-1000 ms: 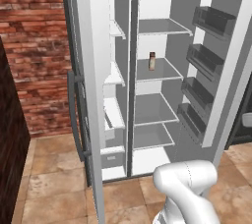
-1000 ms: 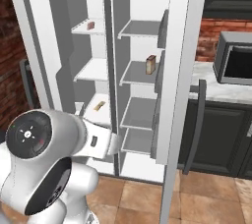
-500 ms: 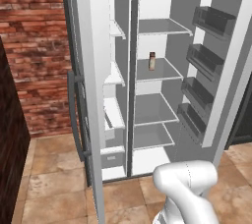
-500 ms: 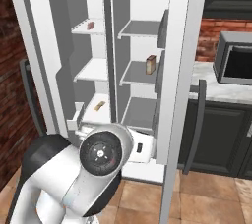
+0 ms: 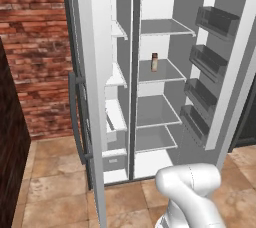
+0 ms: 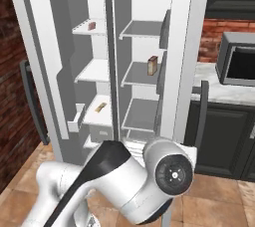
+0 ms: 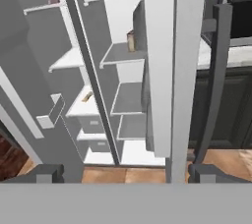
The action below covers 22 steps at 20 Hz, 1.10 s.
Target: There's a steak in the fridge that needs to be moved to the freezer for freezing. Pick up the steak from the fridge, place it on any shelf in the freezer, and close the fridge and freezer doors when done.
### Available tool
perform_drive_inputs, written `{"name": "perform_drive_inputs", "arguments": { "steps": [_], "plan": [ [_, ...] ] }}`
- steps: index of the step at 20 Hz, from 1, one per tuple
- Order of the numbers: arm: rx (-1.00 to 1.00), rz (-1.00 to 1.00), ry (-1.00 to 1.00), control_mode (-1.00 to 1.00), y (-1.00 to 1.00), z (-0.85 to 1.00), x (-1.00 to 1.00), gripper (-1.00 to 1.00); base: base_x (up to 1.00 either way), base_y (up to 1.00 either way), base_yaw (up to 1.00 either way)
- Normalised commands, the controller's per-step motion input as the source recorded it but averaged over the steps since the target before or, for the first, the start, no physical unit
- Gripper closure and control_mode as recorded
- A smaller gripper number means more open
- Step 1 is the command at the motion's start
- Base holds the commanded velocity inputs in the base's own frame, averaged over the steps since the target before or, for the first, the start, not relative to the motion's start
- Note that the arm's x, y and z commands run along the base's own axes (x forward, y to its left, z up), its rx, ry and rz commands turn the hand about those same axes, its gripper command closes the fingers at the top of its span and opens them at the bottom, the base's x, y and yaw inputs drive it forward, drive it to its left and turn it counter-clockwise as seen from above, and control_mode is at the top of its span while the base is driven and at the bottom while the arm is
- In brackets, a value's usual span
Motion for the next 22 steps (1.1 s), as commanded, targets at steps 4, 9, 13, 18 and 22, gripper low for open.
{"name": "perform_drive_inputs", "arguments": {
  "steps": [4,9,13,18,22],
  "plan": [
    [0.02,0.12,-0.02,-1.00,-0.73,-0.44,0.39,-1.00,0.00,0.00,0.00],
    [0.02,0.17,-0.02,-1.00,-0.57,-0.33,0.44,-1.00,0.00,0.00,0.00],
    [0.01,0.21,-0.12,-1.00,-0.32,-0.41,0.44,-1.00,0.00,0.00,0.00],
    [0.02,0.21,-0.16,-1.00,-0.25,-0.40,0.42,-1.00,0.00,0.00,0.00],
    [0.02,0.17,-0.08,-1.00,-0.19,-0.17,0.38,-1.00,0.00,0.00,0.00]
  ]
}}
